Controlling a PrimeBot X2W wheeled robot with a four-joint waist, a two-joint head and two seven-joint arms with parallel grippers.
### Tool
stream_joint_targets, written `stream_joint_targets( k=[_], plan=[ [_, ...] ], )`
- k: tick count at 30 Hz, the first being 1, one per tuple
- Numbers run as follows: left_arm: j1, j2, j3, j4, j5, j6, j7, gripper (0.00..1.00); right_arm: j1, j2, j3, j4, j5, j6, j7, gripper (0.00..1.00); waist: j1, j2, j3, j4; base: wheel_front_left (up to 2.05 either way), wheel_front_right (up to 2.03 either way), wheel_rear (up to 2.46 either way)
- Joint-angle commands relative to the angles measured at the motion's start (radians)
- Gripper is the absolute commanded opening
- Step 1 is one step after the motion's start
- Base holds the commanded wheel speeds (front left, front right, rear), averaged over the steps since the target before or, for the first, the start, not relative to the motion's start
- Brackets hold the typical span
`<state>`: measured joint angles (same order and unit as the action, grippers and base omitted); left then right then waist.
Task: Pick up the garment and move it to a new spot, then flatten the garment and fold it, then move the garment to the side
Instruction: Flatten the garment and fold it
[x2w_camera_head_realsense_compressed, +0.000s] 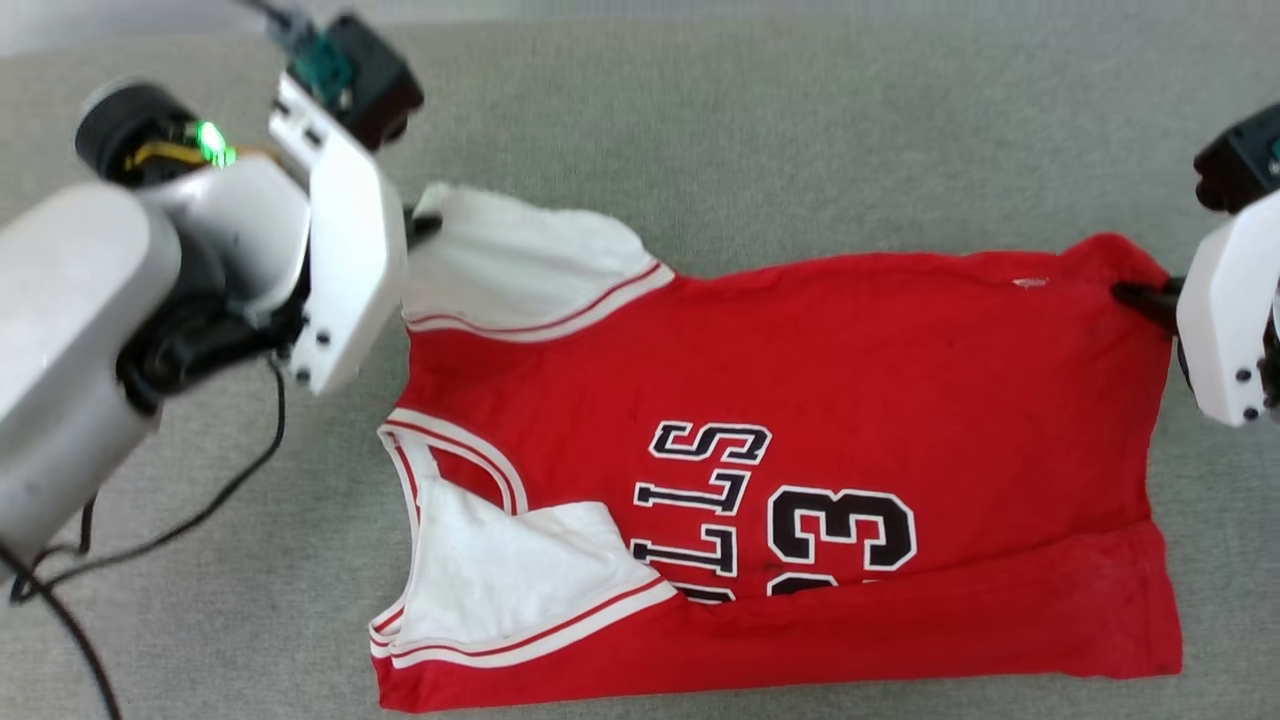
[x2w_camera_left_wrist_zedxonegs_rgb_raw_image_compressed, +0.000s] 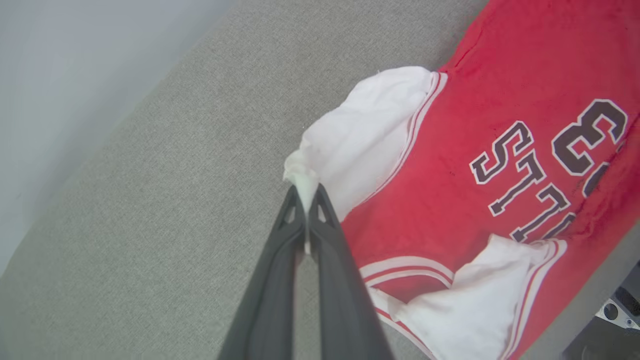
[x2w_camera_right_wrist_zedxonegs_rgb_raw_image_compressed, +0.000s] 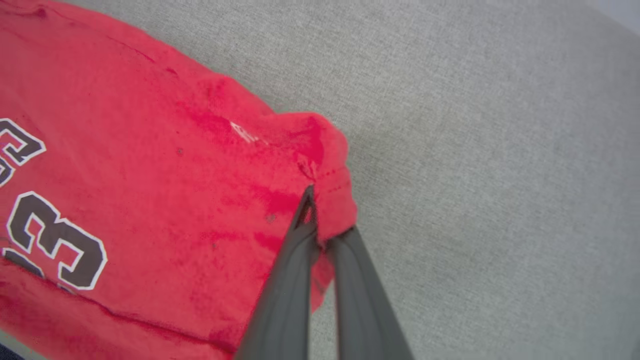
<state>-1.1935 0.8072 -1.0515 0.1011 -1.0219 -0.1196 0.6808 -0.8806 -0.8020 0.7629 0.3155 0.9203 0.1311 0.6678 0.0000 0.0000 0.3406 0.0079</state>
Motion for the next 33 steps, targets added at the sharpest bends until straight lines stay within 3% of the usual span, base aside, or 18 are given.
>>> stream_joint_targets(
  k=[1,11,19,25,33],
  plan=[
    [0.046,0.029,-0.004,-0.033,-0.004,0.015,-0.016,0.00,0.030,-0.020,0.014,-0.019,0.009,-0.001,-0.027,0.00,0.0000,0.0000,-0.049,-0.007,0.00,0.00,0.00],
    [0.252,0.155,-0.062,-0.225,-0.034,0.089,-0.050,0.00,0.158,-0.079,0.060,-0.082,0.056,-0.001,-0.123,0.00,0.0000,0.0000,-0.138,-0.017,0.00,0.00,0.00],
    [0.440,0.221,-0.144,-0.303,-0.073,0.148,-0.071,0.00,0.303,-0.086,0.086,-0.089,0.089,-0.001,-0.174,0.00,0.0000,0.0000,-0.184,-0.024,0.00,0.00,0.00],
    [0.526,0.201,-0.171,-0.283,-0.088,0.172,-0.107,0.00,0.373,-0.065,0.108,-0.064,0.088,-0.001,-0.194,0.00,0.0000,0.0000,-0.182,-0.025,0.00,0.00,0.00],
    [0.577,0.134,-0.188,-0.193,-0.085,0.155,-0.141,0.00,0.411,-0.007,0.135,0.017,0.074,-0.001,-0.230,0.00,0.0000,0.0000,-0.169,-0.023,0.00,0.00,0.00]
  ],
)
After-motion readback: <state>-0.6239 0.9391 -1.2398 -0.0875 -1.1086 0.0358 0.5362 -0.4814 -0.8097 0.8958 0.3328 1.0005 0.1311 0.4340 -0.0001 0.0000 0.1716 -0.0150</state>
